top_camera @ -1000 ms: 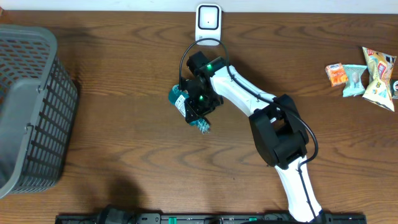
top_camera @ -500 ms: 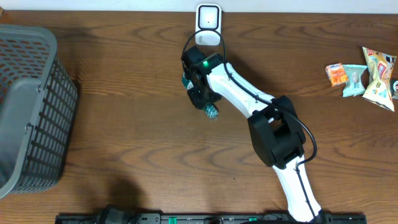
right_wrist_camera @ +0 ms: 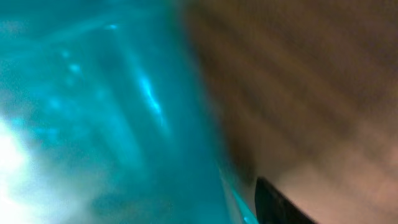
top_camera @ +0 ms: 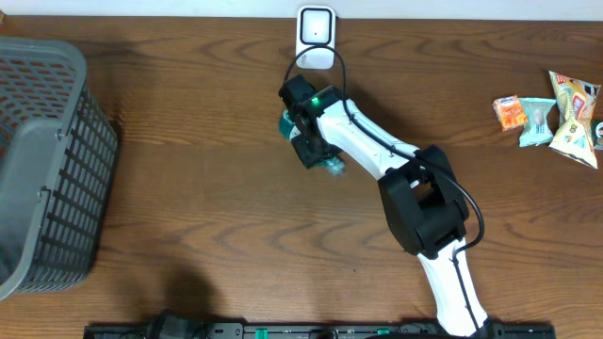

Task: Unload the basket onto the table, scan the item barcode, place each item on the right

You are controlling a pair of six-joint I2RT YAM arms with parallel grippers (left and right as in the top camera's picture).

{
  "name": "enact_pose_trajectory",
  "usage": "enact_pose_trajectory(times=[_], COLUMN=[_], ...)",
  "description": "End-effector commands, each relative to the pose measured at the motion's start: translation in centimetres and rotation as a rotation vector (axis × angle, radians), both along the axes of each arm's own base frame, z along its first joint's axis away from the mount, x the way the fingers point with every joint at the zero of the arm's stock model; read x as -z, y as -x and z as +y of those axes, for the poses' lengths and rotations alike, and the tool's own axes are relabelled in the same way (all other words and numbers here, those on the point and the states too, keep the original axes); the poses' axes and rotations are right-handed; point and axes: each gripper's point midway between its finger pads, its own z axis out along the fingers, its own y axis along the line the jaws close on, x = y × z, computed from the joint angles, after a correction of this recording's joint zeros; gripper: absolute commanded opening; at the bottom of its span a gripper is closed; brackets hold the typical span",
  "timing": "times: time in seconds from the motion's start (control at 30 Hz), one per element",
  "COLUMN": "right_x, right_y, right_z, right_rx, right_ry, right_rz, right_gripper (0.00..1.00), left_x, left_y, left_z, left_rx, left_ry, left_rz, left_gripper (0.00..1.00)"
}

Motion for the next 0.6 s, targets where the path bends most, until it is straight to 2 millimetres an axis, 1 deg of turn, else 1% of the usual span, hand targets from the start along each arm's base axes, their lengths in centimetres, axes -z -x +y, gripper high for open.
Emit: enact_pose_trajectory(times=[0.0, 0.1, 0.13, 0.17, 0.2, 0.33, 0.4, 0.47, 0.53, 0.57], right_x=[7.7, 8.1, 8.2, 8.2, 8.2, 8.2, 8.0, 7.5, 6.6, 5.6], right_y=[7.3, 8.1, 8.3, 8.3, 8.3, 8.4, 8.7, 9.4, 10.0, 10.2], right_z=[-3.9, -4.3, -4.4, -4.5, -4.5, -4.5, -4.3, -3.4, -1.9, -0.7], right_rx=[-0.102, -0.119, -0.129, -0.132, -0.132, -0.127, -0.106, -0.097, -0.125, -0.156], right_ry=[0.135, 0.140, 0.142, 0.143, 0.143, 0.144, 0.135, 0.081, -0.016, -0.105], right_rz=[0.300, 0.327, 0.332, 0.334, 0.334, 0.335, 0.350, 0.398, 0.458, 0.499], right_gripper=[0.55, 0.31, 0.21, 0.06, 0.01, 0.01, 0.01, 0.01, 0.01, 0.01], left_x=[1.5, 1.5, 1.5, 1.5, 1.5, 1.5, 1.5, 1.5, 1.5, 1.5], left_y=[0.7, 0.7, 0.7, 0.7, 0.7, 0.7, 0.7, 0.7, 0.7, 0.7], left_z=[0.3, 0.3, 0.3, 0.3, 0.3, 0.3, 0.3, 0.3, 0.3, 0.3], left_rx=[0.001, 0.001, 0.001, 0.001, 0.001, 0.001, 0.001, 0.001, 0.001, 0.001], left_ry=[-0.041, -0.041, -0.041, -0.041, -0.041, -0.041, -0.041, -0.041, -0.041, -0.041], left_rz=[0.081, 0.081, 0.081, 0.081, 0.081, 0.081, 0.081, 0.081, 0.081, 0.081], left_gripper=[0.98, 0.98, 0.98, 0.98, 0.98, 0.98, 0.98, 0.98, 0.98, 0.98])
